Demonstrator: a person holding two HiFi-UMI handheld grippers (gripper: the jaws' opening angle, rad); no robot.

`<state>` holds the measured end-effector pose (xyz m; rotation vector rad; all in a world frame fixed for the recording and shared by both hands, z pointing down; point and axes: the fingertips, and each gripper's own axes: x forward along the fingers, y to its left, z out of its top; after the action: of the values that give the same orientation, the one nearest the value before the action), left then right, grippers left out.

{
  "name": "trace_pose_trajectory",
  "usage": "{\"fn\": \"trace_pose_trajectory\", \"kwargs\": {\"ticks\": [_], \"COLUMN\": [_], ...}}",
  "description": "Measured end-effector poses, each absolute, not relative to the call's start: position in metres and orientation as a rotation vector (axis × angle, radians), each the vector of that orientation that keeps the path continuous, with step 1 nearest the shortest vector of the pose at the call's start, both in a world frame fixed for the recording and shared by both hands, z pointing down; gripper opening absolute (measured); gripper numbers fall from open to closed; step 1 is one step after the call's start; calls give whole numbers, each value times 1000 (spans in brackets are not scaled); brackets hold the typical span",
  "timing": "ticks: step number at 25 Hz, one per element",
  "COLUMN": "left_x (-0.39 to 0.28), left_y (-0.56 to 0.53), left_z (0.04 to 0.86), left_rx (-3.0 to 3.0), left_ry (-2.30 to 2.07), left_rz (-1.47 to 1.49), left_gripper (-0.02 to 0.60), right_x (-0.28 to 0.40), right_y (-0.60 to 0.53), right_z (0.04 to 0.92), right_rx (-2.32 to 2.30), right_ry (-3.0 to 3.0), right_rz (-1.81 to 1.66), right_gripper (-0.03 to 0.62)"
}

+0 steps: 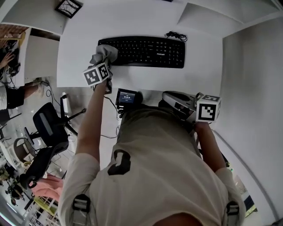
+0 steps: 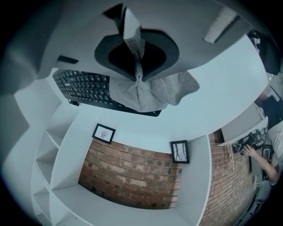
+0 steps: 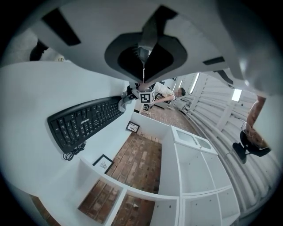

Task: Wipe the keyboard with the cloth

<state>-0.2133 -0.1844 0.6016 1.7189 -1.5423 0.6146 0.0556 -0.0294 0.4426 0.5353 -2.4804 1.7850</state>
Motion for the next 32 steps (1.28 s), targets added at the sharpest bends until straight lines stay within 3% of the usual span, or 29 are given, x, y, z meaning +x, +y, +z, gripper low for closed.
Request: {"fn": "trace_pose_trajectory", "kwargs": {"ticks": [32], "left_x": [-80], "left_y": [-181], "left_z": [602], "left_rx": [1698], "left_ry": [-1259], "left_rz": [354], "left_gripper": [23], "right_x": [104], "right_y": [-30], "right_z": [441], "right_rx": [411], "right_ry": [-2491], "right_rz": [1830], "right_gripper": [6]}}
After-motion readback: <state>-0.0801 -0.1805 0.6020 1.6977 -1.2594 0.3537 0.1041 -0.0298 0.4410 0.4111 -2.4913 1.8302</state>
